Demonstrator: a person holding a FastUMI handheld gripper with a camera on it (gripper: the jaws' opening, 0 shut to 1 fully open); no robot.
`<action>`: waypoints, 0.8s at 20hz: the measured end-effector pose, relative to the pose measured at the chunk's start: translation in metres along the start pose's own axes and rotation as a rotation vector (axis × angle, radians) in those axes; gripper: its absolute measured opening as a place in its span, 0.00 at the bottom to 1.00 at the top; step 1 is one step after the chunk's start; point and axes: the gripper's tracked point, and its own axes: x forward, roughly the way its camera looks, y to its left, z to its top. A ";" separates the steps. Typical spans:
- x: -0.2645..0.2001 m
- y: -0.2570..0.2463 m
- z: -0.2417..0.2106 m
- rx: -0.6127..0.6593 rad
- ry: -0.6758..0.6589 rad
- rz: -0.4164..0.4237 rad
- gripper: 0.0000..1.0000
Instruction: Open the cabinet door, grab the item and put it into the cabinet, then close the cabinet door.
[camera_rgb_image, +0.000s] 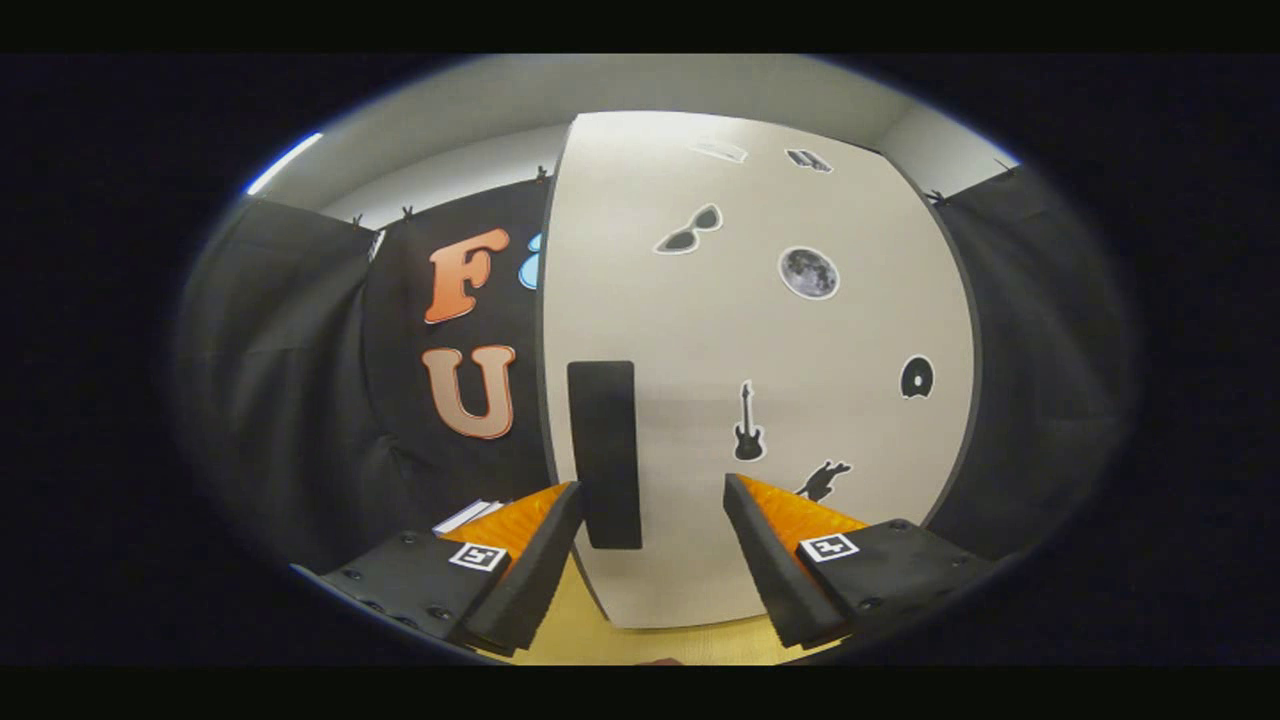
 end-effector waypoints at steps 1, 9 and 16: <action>0.005 0.000 0.000 -0.001 -0.002 -0.004 0.92; 0.012 0.003 0.004 -0.007 -0.012 0.000 0.91; -0.064 -0.029 0.028 -0.023 -0.072 -0.006 0.92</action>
